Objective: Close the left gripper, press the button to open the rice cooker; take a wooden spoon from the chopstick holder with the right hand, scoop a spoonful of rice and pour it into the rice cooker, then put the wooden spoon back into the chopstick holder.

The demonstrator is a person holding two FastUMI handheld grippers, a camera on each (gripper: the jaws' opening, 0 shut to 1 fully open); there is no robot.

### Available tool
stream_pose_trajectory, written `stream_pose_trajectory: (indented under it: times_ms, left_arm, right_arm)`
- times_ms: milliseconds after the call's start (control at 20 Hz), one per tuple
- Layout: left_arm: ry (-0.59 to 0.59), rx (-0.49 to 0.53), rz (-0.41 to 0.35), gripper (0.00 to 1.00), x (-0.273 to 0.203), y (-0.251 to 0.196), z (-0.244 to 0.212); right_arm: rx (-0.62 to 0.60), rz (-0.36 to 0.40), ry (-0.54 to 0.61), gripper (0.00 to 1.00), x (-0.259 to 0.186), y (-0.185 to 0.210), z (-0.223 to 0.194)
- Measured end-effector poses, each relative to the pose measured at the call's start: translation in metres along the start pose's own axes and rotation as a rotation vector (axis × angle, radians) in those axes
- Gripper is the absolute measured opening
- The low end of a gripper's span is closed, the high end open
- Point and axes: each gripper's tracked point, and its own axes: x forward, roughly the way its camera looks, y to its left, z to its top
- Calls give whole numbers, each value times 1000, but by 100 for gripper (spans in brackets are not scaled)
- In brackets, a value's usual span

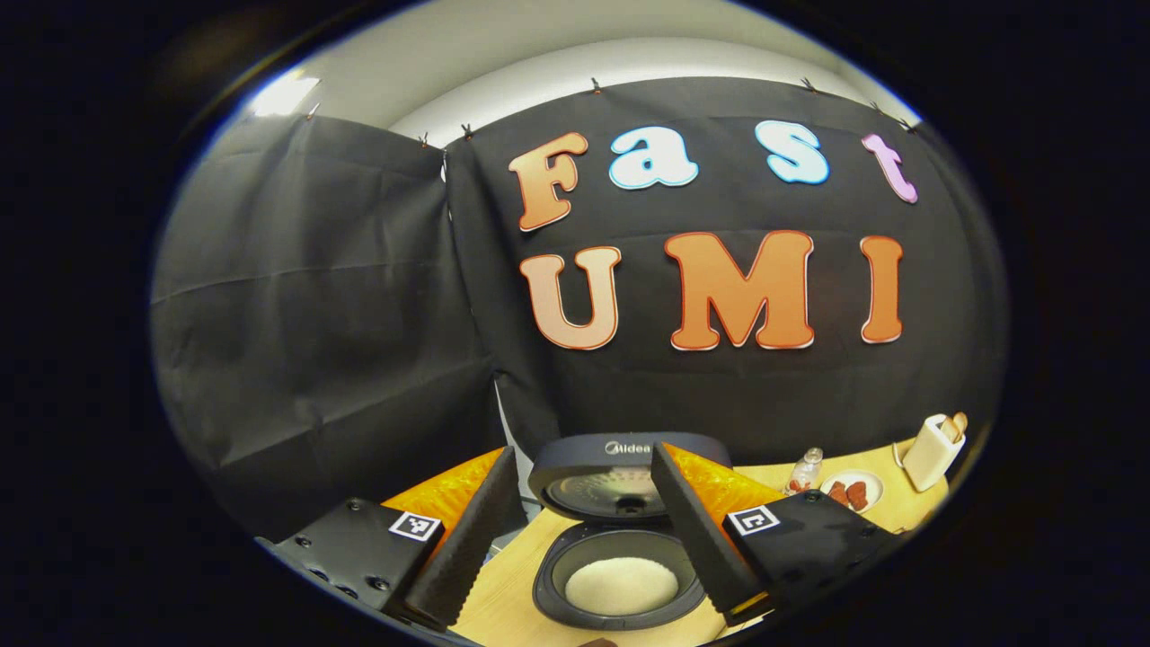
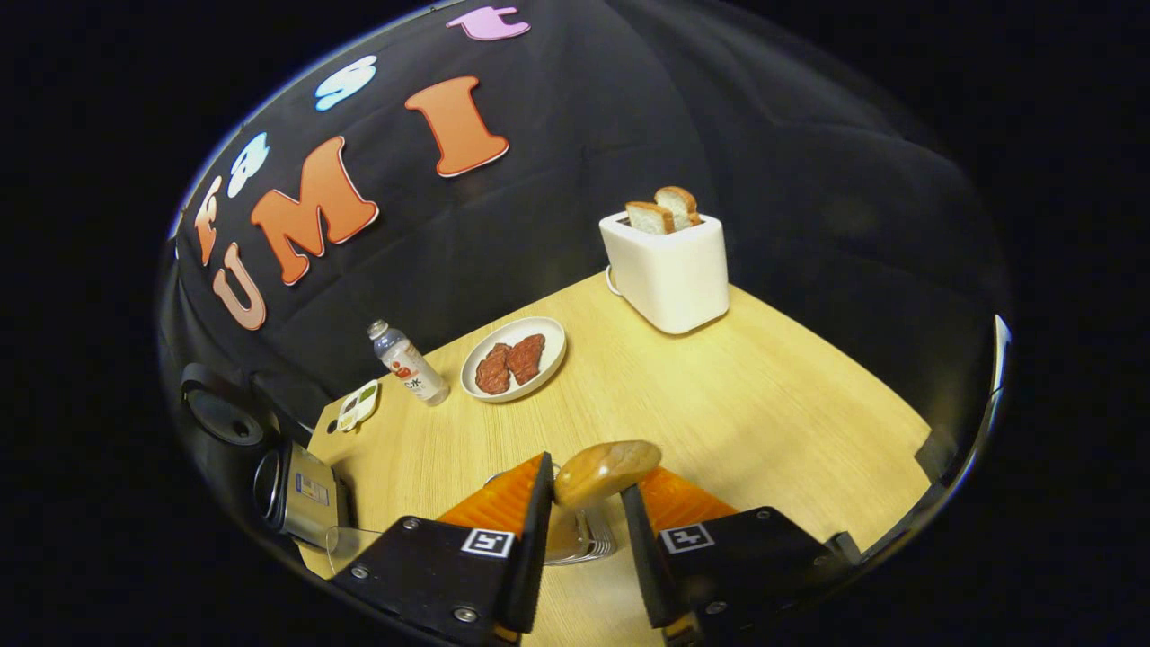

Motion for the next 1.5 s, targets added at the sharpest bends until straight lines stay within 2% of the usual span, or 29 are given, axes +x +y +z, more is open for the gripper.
stream_pose_trajectory:
  times_ms: [50, 100, 150, 200, 250, 300, 350, 450, 500, 550, 650, 750, 1050, 1200, 1500]
  left_arm:
    - [14, -16, -14, 93, 9, -3, 4]
    - [25, -26, -29, 100, 18, -7, 10]
    - [29, -31, -38, 93, 26, -8, 15]
    - [32, -32, -46, 100, 36, -10, 21]
    - [32, -40, -53, 93, 49, -14, 24]
    - [46, -55, -70, 93, 62, -20, 26]
    - [72, -67, -78, 99, 81, -22, 29]
    - [150, -66, -90, 98, 106, -27, 17]
    - [204, -51, -100, 94, 115, -29, 7]
    - [247, -40, -101, 100, 123, -30, -4]
    - [351, -73, -115, 93, 136, -36, -28]
    - [435, -86, -117, 93, 142, -39, -43]
    - [635, 40, -113, 98, 112, -49, -91]
    - [763, 23, -161, 98, 92, -63, -128]
    - [939, 39, -116, 99, 58, -57, -186]
  right_arm:
    - [-11, -6, -20, 51, -10, -4, 8]
    - [-26, -19, -50, 60, -18, -8, 19]
    - [-46, -26, -79, 63, -26, -11, 29]
    - [-62, -34, -103, 69, -36, -13, 37]
    - [-74, -42, -122, 70, -44, -16, 45]
    - [-83, -43, -138, 73, -54, -18, 52]
    - [-92, -45, -151, 75, -63, -20, 58]
    - [-122, -68, -175, 77, -78, -30, 67]
    - [-138, -88, -190, 78, -85, -37, 72]
    - [-154, -105, -204, 78, -92, -42, 77]
    - [-180, -141, -227, 78, -104, -53, 82]
    - [-197, -173, -239, 78, -112, -63, 82]
    - [-177, -198, -247, 78, -122, -75, 81]
    - [-166, -185, -256, 78, -117, -68, 85]
    - [-212, -145, -252, 78, -107, -49, 86]
